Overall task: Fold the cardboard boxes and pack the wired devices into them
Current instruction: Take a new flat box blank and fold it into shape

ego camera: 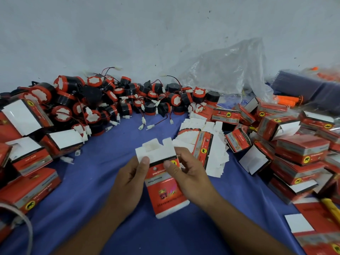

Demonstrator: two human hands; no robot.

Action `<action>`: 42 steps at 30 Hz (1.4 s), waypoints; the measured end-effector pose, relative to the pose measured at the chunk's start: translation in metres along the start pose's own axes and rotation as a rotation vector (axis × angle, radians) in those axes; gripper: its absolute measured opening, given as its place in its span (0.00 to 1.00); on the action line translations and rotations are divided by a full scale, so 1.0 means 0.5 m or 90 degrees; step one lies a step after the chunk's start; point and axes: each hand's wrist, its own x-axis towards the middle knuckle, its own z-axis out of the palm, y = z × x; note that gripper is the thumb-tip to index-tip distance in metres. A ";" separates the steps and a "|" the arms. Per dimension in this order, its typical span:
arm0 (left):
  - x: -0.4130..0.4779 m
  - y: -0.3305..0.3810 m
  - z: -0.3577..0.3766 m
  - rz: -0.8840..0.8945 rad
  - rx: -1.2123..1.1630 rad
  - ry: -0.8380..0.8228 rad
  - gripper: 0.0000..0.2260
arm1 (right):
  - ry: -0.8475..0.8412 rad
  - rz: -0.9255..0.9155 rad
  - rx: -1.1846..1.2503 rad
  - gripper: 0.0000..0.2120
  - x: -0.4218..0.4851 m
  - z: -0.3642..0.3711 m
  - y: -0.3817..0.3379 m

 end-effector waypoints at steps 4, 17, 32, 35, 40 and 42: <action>-0.017 0.016 0.020 0.067 0.032 0.036 0.18 | 0.022 -0.016 -0.026 0.09 -0.005 0.020 -0.011; -0.028 0.022 0.042 0.021 -0.077 0.085 0.11 | 0.038 0.082 0.162 0.15 -0.004 0.008 -0.012; -0.052 0.050 0.067 0.233 0.323 0.143 0.37 | 0.195 -0.083 0.007 0.05 -0.017 0.044 -0.052; -0.055 0.054 0.062 0.206 0.289 0.143 0.38 | 0.107 -0.026 0.051 0.14 -0.024 0.045 -0.058; -0.046 0.050 0.060 0.290 0.308 0.129 0.36 | 0.058 0.065 0.210 0.07 -0.015 0.024 -0.062; -0.041 0.043 0.059 0.360 0.359 0.124 0.35 | 0.037 0.081 0.241 0.06 -0.006 0.003 -0.064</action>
